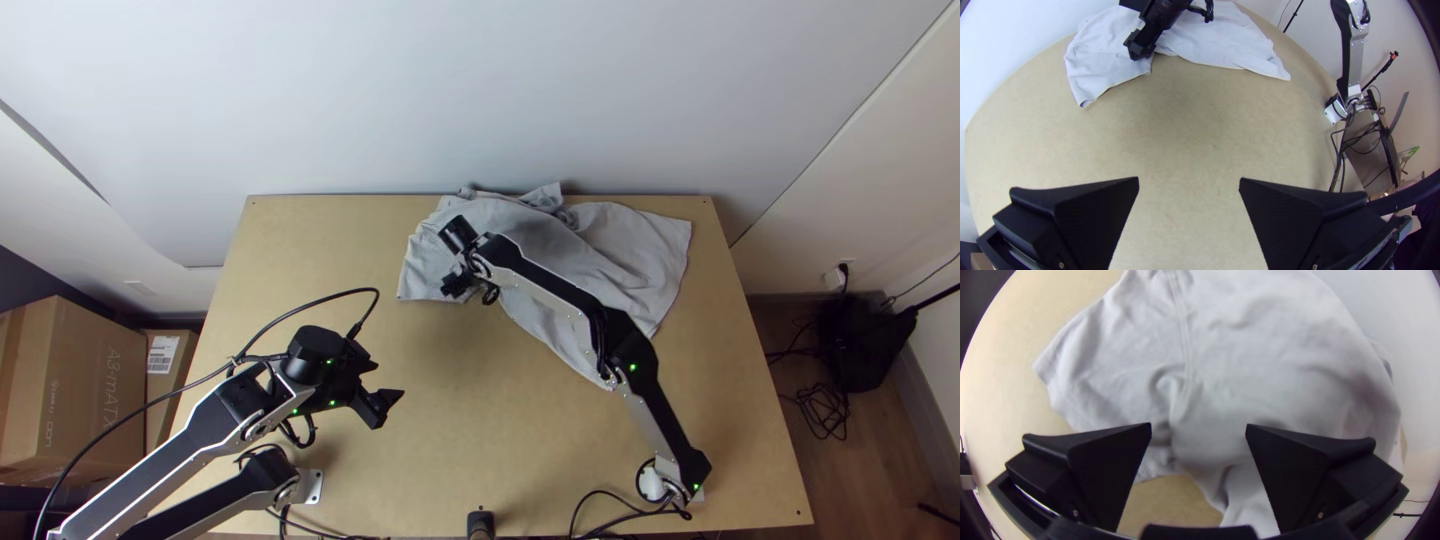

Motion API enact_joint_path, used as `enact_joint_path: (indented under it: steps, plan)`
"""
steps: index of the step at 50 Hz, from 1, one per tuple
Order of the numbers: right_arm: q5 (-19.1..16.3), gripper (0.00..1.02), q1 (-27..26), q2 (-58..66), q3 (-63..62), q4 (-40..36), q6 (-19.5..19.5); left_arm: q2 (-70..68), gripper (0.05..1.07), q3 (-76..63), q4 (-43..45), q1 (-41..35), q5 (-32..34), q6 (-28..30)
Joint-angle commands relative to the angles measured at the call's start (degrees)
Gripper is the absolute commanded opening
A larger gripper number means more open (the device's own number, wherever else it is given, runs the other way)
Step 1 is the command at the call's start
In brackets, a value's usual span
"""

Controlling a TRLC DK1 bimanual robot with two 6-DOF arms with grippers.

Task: Fold the t-shirt

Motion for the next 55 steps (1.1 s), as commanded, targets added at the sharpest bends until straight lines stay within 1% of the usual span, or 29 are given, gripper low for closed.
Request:
enact_joint_path:
  steps: [1, 2, 6, 7, 16, 22, 26, 34, 39, 48, 52, 55]
  plan:
    - [3.1, 0.51, -1.6, 1.6, -1.3, 1.7, -0.6, 0.1, 1.02, 1.0, 0.5, -0.6, 0.5, 1.0]
    - [3.9, 0.4, -1.8, 1.6, -1.5, 2.5, -0.7, 0.1, 1.02, 1.0, 0.6, -0.7, 0.5, 1.0]
    - [4.6, 0.05, -2.6, 1.5, -1.9, 4.3, -1.3, 0.2, 1.02, 0.8, 0.8, -1.3, 0.5, 1.1]
    - [4.8, 0.02, -2.9, 1.4, -2.0, 4.8, -1.3, 0.2, 1.02, 0.8, 0.9, -1.4, 0.5, 1.1]
    - [5.1, 0.02, -5.4, 0.0, -2.0, 5.7, -0.3, 2.1, 1.02, 1.2, 3.7, -3.1, 0.5, 1.2]
    - [5.7, 0.02, -7.5, -1.2, -2.1, 6.0, 0.9, 5.2, 1.02, 1.5, 9.5, -3.6, 1.0, 0.6]
    - [5.7, 0.02, -9.1, -2.4, -3.2, 6.0, 1.4, 9.6, 1.02, 2.7, 14.0, -4.5, 1.6, -1.8]
    - [5.8, 0.02, -12.1, -5.9, -7.8, 6.8, 2.4, 21.4, 1.02, 7.7, 18.8, -9.0, 2.3, -9.0]
    - [6.0, 0.02, -13.2, -9.3, -12.0, 8.6, 2.5, 27.8, 1.02, 9.9, 21.4, -11.3, 4.6, -12.6]
    - [6.1, 0.02, -15.8, -16.4, -21.2, 12.5, 3.2, 37.0, 1.02, 10.9, 32.4, -12.1, 8.8, -24.8]
    - [6.1, 0.02, -16.9, -19.8, -25.6, 14.5, 3.4, 40.9, 1.02, 12.1, 36.4, -13.3, 8.8, -29.3]
    - [6.1, 0.02, -17.6, -22.1, -28.5, 15.8, 3.5, 44.2, 1.02, 13.5, 38.9, -14.3, 8.8, -33.8]
